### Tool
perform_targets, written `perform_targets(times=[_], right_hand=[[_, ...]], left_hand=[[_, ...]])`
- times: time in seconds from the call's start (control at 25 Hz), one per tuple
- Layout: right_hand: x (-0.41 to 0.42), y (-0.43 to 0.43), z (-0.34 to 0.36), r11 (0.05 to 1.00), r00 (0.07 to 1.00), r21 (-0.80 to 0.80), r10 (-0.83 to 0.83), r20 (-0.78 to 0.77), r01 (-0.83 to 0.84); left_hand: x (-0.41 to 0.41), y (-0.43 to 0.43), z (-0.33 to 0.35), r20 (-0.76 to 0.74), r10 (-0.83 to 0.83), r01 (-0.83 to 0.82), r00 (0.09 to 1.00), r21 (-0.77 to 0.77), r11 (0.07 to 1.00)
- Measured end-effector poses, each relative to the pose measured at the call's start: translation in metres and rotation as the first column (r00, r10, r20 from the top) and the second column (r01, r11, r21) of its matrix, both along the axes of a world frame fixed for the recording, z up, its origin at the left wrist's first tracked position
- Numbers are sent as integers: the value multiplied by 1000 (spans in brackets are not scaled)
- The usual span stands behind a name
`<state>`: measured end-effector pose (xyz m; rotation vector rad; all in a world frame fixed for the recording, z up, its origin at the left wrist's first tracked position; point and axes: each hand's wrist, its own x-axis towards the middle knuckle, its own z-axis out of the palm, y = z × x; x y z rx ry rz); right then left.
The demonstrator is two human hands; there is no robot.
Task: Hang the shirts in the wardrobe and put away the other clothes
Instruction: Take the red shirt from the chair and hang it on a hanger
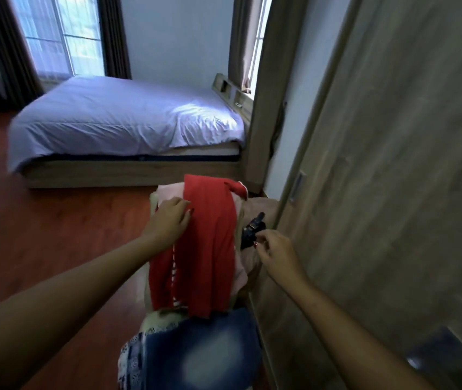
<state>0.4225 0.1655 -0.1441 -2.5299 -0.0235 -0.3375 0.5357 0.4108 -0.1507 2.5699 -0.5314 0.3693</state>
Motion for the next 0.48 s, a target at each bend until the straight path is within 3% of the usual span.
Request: perform_targets(times=[0.16,0.28,0.48], right_hand=[[100,50,10,995,999,86,-53,-3,54],[168,66,2,974,987,160,-158,-34,161],[225,58,-22,847,928,380,-339,-153,371]], left_hand=[[86,24,-3,-121,114,-131,986,-144,981],[137,21,-8,-202,103,-140,974,-175,975],[179,-3,-13,-370,81,-180,926,-242,953]])
